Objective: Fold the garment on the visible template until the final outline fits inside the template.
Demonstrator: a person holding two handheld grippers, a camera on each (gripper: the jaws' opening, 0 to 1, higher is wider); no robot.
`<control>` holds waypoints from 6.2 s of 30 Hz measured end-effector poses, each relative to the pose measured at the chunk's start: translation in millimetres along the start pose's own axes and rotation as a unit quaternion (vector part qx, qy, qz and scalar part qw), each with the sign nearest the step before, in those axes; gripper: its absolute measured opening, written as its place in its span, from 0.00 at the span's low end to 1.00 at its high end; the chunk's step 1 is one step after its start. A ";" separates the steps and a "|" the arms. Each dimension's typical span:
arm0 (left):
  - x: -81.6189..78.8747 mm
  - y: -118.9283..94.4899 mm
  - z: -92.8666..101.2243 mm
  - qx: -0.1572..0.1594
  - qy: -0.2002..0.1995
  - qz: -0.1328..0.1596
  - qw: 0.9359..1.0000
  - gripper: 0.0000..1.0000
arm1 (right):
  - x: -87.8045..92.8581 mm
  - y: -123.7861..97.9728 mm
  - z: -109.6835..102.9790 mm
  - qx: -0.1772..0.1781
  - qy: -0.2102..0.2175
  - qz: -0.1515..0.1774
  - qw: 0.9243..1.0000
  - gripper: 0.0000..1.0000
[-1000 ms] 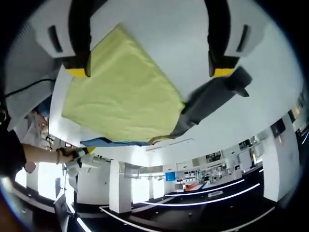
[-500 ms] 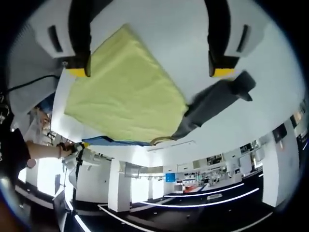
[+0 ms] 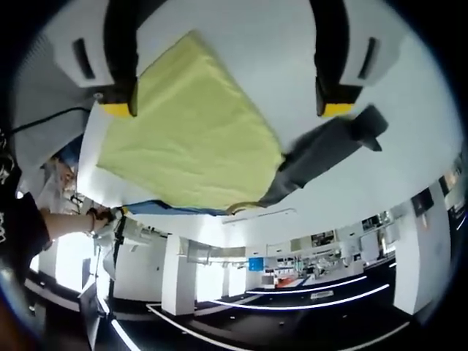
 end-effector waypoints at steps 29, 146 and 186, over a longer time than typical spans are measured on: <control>-2.6 -5.4 -0.3 0.003 0.019 -0.019 1.000 0.99 | -27.3 -10.1 -12.1 -0.068 0.104 0.032 0.992 0.00; -0.9 -19.5 5.1 0.028 0.016 -0.024 0.999 0.99 | -88.1 -155.1 -415.8 -0.373 -0.271 0.117 0.880 0.00; 13.7 -15.3 4.7 0.023 0.000 -0.035 0.999 0.99 | -18.2 -202.0 -465.4 -0.457 -0.373 0.142 0.795 0.00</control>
Point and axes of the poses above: the point that each gripper's makers call its tool centre point, and the gripper's own axes: y roughly forward along the fingers, z roughly to its right, x roughly out of its underside, the point moved 7 cm from there along -y, roughly backward along the fingers, and after that the axes turned 9 degrees about x, right-handed, at the moved point
